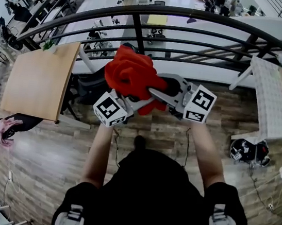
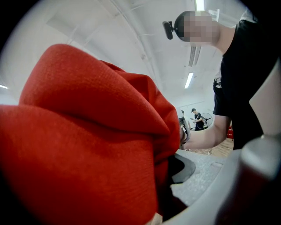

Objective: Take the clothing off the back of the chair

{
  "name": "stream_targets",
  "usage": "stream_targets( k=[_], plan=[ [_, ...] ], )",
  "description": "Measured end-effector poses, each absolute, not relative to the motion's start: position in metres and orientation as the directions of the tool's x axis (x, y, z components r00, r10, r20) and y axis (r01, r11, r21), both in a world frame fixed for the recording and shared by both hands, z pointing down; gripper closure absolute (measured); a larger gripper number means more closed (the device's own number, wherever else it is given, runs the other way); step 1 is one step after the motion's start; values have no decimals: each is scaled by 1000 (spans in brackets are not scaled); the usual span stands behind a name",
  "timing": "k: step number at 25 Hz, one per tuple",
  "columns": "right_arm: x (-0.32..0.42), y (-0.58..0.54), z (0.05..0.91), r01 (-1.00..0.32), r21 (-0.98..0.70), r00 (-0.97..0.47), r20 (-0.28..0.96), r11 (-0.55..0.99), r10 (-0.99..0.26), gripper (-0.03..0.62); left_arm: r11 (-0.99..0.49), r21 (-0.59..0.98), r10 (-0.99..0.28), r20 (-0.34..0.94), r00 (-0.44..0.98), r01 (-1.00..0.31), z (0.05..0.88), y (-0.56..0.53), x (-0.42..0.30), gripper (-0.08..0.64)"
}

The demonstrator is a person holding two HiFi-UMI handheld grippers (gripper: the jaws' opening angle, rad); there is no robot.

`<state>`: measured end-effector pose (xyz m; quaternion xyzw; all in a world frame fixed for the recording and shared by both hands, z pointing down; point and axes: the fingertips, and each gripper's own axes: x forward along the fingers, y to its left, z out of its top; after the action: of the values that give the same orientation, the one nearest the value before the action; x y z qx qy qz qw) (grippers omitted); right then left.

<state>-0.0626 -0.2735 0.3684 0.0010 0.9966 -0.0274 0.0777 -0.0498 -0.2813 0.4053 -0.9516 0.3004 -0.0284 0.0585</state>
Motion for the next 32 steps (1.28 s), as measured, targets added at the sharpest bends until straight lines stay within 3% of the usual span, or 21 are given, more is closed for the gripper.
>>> stream_targets(
  k=[6, 32],
  plan=[
    [-26, -267, 362, -27, -52, -983, -179, 998, -36, 456, -832, -166, -542, 35, 840, -529, 402, -274, -15, 307],
    [89, -244, 406, -172, -135, -972, -135, 976, -190, 456, -910, -46, -414, 68, 908, -412, 443, -245, 104, 307]
  ],
)
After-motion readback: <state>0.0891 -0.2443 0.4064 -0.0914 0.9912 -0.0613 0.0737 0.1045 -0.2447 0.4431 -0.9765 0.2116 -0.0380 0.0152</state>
